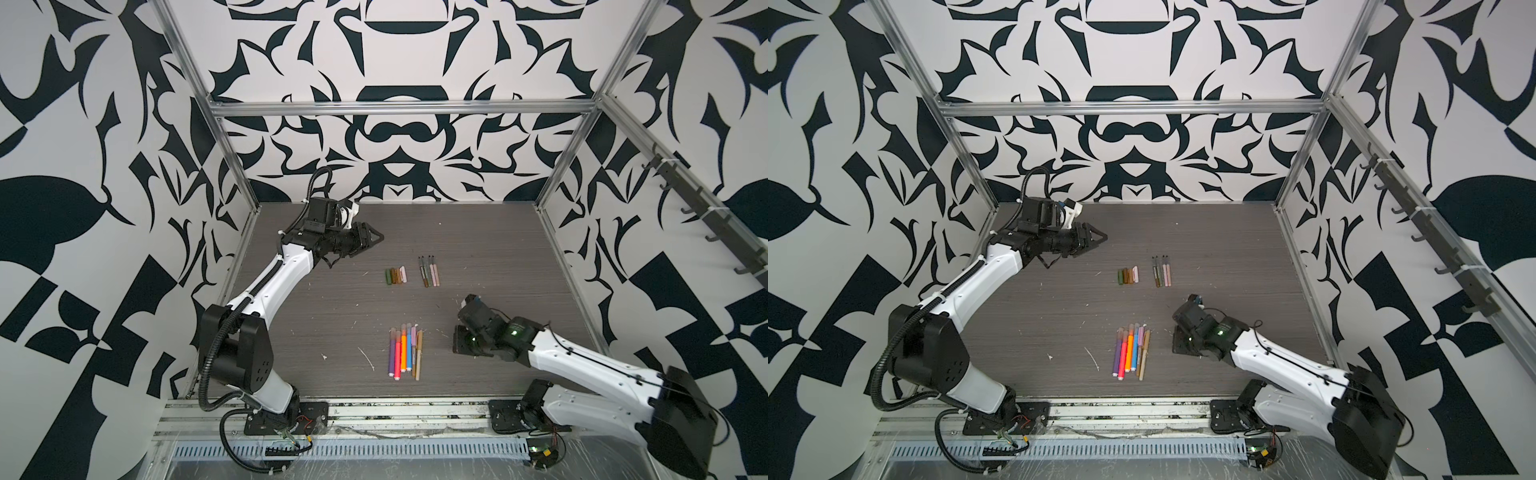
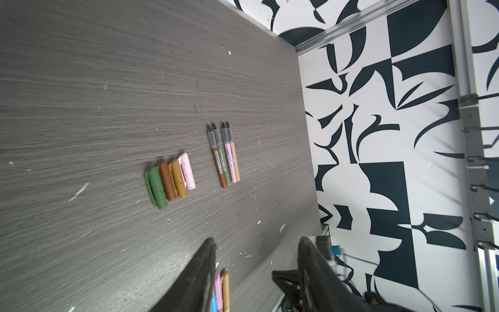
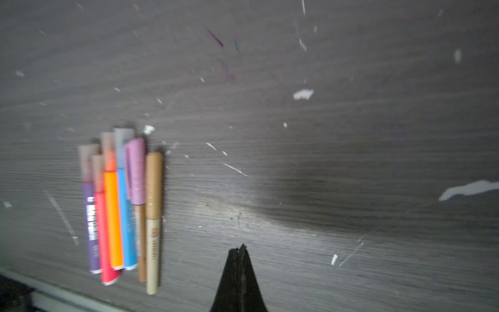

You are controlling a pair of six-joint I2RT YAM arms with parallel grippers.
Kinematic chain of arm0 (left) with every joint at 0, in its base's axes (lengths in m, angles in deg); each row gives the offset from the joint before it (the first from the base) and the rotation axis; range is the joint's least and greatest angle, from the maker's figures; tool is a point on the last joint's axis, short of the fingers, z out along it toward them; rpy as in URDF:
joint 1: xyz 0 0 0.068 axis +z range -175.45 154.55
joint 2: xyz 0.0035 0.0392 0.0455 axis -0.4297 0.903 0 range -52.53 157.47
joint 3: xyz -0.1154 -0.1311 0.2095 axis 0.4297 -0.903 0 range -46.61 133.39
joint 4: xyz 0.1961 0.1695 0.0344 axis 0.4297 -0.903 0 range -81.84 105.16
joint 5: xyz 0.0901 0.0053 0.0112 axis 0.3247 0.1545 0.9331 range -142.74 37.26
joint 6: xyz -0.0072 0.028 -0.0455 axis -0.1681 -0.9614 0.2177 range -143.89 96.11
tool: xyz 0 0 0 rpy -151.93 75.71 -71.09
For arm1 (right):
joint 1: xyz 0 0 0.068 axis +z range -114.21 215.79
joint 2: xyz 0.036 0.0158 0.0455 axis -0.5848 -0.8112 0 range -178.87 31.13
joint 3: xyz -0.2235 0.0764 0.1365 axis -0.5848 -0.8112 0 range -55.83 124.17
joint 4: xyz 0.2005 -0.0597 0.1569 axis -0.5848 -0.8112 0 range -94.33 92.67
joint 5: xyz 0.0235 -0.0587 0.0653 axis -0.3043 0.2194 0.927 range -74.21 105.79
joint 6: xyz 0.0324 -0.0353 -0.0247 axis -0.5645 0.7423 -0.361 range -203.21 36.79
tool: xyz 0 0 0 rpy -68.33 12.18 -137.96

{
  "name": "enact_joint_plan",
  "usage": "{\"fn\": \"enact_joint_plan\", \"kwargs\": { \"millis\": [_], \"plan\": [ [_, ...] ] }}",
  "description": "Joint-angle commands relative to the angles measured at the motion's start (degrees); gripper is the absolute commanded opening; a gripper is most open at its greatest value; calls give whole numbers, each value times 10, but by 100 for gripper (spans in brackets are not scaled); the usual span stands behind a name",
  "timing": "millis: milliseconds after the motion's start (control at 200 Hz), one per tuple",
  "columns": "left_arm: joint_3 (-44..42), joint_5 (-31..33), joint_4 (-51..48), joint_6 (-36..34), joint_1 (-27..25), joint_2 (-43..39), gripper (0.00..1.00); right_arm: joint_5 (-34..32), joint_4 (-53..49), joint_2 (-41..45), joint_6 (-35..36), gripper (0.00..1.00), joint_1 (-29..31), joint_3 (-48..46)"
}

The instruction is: Open the pen caps

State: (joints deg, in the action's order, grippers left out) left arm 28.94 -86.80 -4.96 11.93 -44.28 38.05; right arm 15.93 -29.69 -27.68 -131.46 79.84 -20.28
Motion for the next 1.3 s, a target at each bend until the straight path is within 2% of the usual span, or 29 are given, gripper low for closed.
{"fn": "enact_joint_plan", "kwargs": {
  "millis": [0,105,230,450,635,1295],
  "plan": [
    [-6,-20,12,6,-5,8,53,41,-40,-25,73,6,-15,54],
    [-6,-15,11,5,-5,9,53,77,-6,-65,46,22,5,51],
    [-5,-16,11,7,-5,17,52,31,27,-90,2,35,83,41],
    [-3,-17,12,7,-4,15,52,-33,28,-164,-67,32,191,62],
    [-3,-14,9,4,-4,14,52,-64,15,-234,-81,30,242,108],
    [-3,-12,8,2,-3,13,52,-87,15,-295,-93,33,249,140]
  ]
}}
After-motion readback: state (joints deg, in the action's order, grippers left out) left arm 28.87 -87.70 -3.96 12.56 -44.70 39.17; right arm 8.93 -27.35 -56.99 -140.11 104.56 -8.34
